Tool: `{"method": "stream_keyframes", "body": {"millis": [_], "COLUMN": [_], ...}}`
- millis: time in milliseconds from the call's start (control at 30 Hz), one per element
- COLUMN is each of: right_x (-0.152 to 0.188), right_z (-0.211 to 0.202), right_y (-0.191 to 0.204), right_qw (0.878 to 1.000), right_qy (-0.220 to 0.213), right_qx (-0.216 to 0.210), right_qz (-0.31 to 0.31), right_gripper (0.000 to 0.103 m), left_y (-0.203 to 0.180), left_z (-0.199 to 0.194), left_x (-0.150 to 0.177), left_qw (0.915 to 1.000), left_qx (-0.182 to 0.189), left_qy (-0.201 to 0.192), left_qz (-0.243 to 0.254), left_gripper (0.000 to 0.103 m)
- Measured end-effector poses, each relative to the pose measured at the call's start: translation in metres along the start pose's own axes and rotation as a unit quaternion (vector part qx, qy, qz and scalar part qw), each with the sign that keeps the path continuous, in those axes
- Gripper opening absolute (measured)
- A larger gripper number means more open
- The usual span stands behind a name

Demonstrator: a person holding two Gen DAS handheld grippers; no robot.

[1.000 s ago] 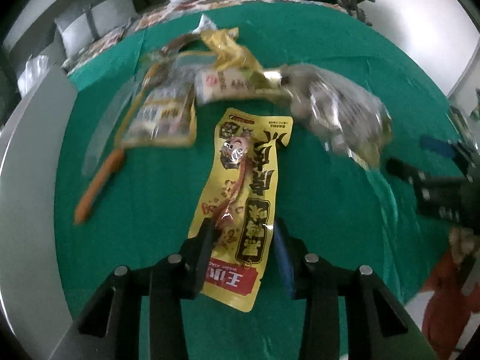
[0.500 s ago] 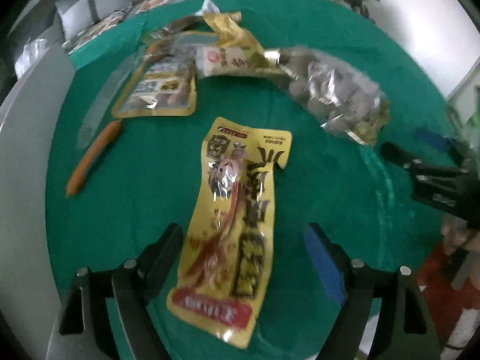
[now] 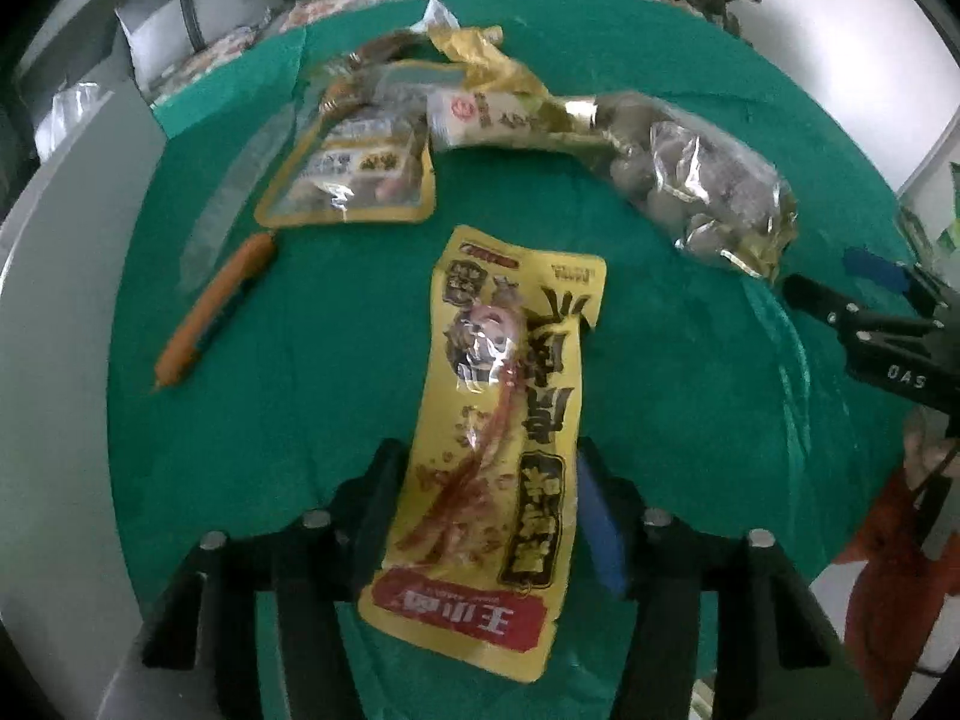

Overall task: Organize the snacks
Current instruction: 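Grasp the long yellow packet with the left gripper while the right gripper grips the clear bag, then carry both packets over the white box and open both grippers to drop them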

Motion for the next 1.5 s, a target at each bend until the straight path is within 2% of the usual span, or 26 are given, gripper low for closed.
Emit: {"method": "stream_keyframes", "body": {"millis": [233,400,533,633,700,767,800,900,967,1000,1033,1167,1267,1400,1500], "right_x": [0.0,-0.004,-0.031,-0.061,-0.076,-0.087,-0.089,-0.077,-0.069,-0.069,-0.07,-0.072,-0.075,-0.071,-0.082], "right_z": [-0.002,-0.008,-0.033,-0.049,-0.045,-0.024,-0.012,0.042,0.056,0.054,0.046,0.008,-0.022,-0.031,-0.041], "right_y": [-0.002,-0.016,-0.015,0.017,0.047,0.076,0.084,0.096,0.094,0.093,0.093,0.08,0.07,0.074,0.106], "right_qw": [1.0,0.998,0.997,0.994,0.991,0.987,0.985,0.977,0.973,0.975,0.978,0.983,0.985,0.988,0.985], "right_qy": [0.004,0.002,-0.039,-0.057,-0.035,0.011,0.034,0.127,0.156,0.149,0.139,0.106,0.084,0.085,0.078], "right_qx": [-0.015,-0.035,-0.043,-0.094,-0.123,-0.144,-0.141,-0.08,-0.063,-0.073,-0.094,-0.112,-0.14,-0.12,-0.143], "right_qz": [-0.001,0.056,0.049,0.012,-0.034,-0.074,-0.09,-0.155,-0.16,-0.147,-0.128,-0.1,-0.049,-0.055,-0.064], "right_gripper": [0.099,0.097,0.097,0.097,0.097,0.097,0.097,0.097,0.094,0.093,0.074,0.073,0.073,0.074,0.074], "left_y": [0.014,0.029,0.038,0.04,0.041,0.043,0.044,0.046,0.047,0.048,0.049,0.05,0.049,0.058,0.085], "left_z": [-0.024,-0.041,-0.041,-0.042,-0.044,-0.048,-0.05,-0.055,-0.059,-0.062,-0.063,-0.068,-0.077,-0.104,-0.137], "left_x": [0.016,0.023,0.028,0.033,0.034,0.037,0.039,0.046,0.049,0.05,0.052,0.049,0.042,0.032,0.022], "left_qw": [0.9963,0.9898,0.986,0.9851,0.9846,0.9838,0.9833,0.9822,0.9818,0.9813,0.9807,0.9774,0.9728,0.9608,0.9474], "left_qx": [0.001,0.007,0.01,0.012,0.016,0.02,0.022,0.024,0.024,0.026,0.03,0.049,0.073,0.103,0.107], "left_qy": [-0.036,-0.067,-0.072,-0.08,-0.084,-0.087,-0.089,-0.099,-0.107,-0.11,-0.114,-0.128,-0.143,-0.166,-0.197], "left_qz": [-0.078,-0.125,-0.15,-0.151,-0.152,-0.155,-0.157,-0.158,-0.155,-0.155,-0.156,-0.161,-0.167,-0.197,-0.228], "left_gripper": [0.042,0.042,0.042,0.042,0.042,0.042,0.042,0.042,0.042,0.042,0.042,0.042,0.042,0.042,0.042]}}
Point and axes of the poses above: each gripper's, at about its wrist camera, not at the fingertips, and z roughly the way its jaws point, y to its left, x to its underside, the point moved 7 cm from there along z, roughly the way its jaws point, and after that the axes turned 11 degrees about -y, right-handed, at the moved point
